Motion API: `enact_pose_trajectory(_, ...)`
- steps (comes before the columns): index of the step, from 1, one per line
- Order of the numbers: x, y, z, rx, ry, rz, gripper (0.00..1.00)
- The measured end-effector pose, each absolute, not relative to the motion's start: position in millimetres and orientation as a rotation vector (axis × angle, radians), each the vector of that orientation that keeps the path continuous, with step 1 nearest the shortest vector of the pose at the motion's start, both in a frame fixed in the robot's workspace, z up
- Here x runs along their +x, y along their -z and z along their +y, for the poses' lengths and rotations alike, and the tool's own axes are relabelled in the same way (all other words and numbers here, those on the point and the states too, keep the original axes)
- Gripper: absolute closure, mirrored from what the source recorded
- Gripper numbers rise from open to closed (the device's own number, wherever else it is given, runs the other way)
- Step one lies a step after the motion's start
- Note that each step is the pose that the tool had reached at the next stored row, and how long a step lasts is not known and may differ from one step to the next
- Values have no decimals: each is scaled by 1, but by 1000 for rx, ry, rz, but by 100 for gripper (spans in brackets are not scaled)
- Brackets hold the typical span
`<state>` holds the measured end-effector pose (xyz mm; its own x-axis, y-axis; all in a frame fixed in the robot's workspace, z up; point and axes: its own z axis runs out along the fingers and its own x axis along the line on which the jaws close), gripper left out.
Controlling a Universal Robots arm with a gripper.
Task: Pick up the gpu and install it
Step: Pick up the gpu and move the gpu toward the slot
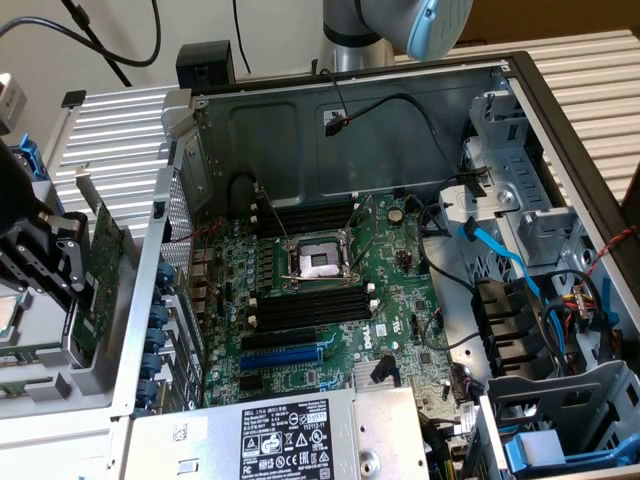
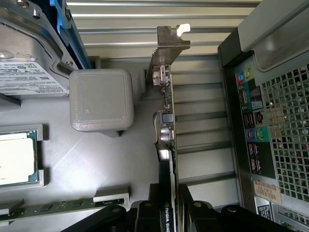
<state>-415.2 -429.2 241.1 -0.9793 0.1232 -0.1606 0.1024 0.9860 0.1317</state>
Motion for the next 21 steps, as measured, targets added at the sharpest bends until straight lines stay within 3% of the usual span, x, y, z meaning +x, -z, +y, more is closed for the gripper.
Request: enact_pose_trajectory(21, -415, -244, -429, 169, -184, 2962, 73)
